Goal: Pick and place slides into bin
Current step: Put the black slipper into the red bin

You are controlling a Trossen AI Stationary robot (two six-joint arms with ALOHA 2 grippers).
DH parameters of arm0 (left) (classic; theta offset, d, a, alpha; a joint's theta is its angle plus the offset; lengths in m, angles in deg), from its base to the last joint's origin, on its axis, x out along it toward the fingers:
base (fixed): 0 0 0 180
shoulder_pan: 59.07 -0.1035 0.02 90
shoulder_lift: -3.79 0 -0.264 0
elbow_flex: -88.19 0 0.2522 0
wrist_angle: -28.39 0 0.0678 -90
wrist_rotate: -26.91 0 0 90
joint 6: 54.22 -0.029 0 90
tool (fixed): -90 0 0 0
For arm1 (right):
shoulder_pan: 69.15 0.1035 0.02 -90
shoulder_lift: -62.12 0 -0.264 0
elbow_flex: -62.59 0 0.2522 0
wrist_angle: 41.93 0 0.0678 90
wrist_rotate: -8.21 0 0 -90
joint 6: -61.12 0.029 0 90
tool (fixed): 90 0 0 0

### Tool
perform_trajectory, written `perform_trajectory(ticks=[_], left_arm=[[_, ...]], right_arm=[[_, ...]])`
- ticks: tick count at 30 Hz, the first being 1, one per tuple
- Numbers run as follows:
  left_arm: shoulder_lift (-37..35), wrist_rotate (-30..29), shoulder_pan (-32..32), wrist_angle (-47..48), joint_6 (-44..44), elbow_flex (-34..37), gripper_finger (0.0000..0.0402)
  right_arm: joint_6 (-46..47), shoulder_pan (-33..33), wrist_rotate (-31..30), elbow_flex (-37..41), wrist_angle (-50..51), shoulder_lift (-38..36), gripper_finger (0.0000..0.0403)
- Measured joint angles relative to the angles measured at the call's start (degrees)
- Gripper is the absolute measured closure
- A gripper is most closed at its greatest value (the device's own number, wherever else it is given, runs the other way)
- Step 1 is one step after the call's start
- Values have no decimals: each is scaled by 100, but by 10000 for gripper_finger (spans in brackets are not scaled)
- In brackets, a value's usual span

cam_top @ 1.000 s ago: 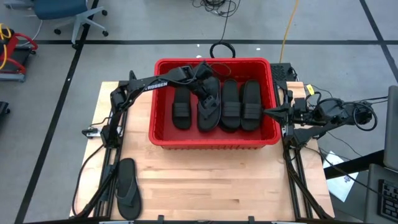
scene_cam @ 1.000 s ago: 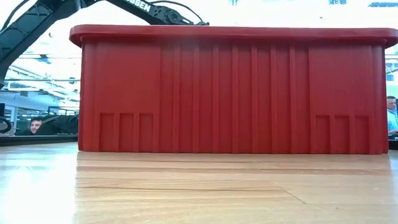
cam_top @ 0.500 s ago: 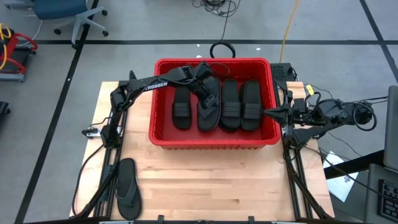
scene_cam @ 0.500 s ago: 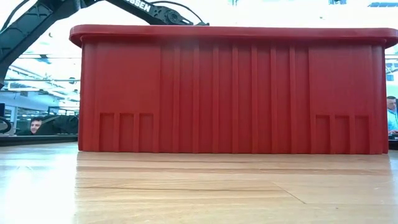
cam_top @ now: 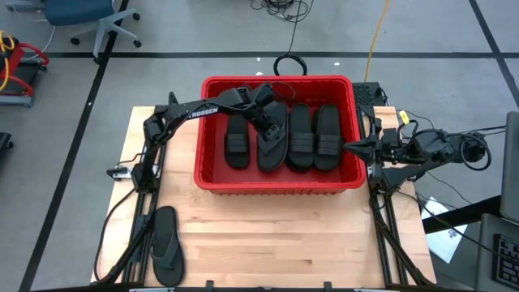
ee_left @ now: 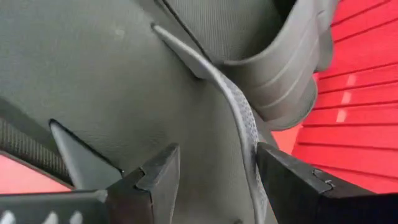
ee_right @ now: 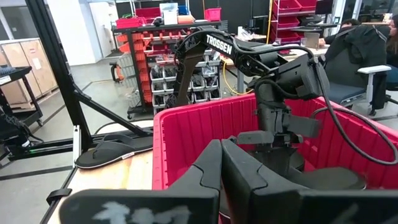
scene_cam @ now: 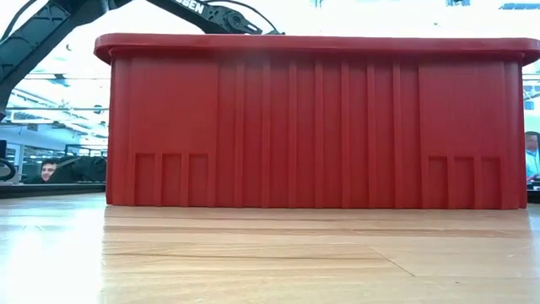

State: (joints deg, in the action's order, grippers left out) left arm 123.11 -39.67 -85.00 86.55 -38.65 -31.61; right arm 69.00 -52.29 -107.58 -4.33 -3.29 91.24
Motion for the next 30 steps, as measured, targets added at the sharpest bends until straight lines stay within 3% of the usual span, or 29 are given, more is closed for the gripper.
perform_trajectory(ticks=[7,12,22,26,30], left_arm=[[0,-391,97,46,23,0,197],[0,-681,171,-7,165,0,247],[0,-192,228,-527,372,0,358],[0,-48,255,-710,407,0,381],[-14,-44,248,-887,216,0,379]], right_arm=[[0,0,2,0,26,0,403],[49,0,5,0,24,0,403],[107,-1,9,0,24,0,403],[107,0,25,2,24,0,403],[91,0,29,2,28,0,403]])
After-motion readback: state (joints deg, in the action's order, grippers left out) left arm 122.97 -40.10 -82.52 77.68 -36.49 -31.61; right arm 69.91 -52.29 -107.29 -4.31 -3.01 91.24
